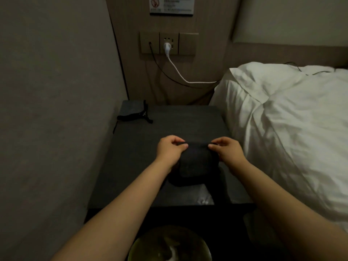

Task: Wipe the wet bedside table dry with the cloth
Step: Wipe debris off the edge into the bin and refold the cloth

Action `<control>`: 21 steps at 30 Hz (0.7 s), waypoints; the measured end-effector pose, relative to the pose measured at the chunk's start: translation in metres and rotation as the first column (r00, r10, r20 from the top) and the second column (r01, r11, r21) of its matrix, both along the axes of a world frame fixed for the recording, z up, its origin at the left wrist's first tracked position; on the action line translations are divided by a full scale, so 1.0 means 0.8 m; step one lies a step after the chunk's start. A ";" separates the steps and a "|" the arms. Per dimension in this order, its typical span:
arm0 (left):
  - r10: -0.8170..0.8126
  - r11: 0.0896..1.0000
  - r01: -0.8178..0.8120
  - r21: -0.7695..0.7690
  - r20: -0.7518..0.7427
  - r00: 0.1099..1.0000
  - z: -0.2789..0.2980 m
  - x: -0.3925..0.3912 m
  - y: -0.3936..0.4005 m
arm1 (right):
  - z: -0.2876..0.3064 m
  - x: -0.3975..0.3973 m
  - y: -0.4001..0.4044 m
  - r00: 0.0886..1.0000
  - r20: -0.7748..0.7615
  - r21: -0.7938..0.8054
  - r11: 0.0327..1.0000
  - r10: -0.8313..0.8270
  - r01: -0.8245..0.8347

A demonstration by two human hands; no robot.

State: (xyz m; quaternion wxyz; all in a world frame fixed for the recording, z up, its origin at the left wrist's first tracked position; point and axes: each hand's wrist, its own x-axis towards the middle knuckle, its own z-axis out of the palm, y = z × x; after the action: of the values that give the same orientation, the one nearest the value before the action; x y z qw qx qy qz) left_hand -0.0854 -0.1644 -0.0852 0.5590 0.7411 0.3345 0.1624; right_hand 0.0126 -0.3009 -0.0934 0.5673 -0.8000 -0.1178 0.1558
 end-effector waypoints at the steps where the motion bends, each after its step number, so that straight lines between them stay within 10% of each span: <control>1: 0.003 0.998 -0.005 -0.064 -0.023 1.000 -0.006 0.019 -0.002 | -0.004 0.018 0.001 1.000 -0.003 -0.028 1.000 -0.014 0.014; 7: 0.055 0.980 -0.074 -0.186 -0.105 0.993 -0.054 0.103 -0.013 | -0.037 0.086 -0.005 0.998 0.026 -0.224 0.973 -0.049 0.053; 13: 0.051 0.995 -0.045 -0.084 0.069 0.996 -0.052 0.137 0.031 | -0.044 0.114 0.015 0.948 -0.294 0.115 0.989 0.121 -0.091; 21: 0.097 0.935 0.003 -0.355 0.264 0.960 -0.031 0.169 0.124 | -0.030 0.143 0.105 0.889 -0.312 0.357 0.909 0.334 -0.216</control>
State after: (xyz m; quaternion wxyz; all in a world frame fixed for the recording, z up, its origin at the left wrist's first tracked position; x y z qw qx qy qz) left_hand 0.0499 -0.0650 -0.1101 0.7196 0.5908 0.2942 0.2157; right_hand 0.1272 -0.2173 -0.1172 0.6701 -0.6316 -0.1467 0.3612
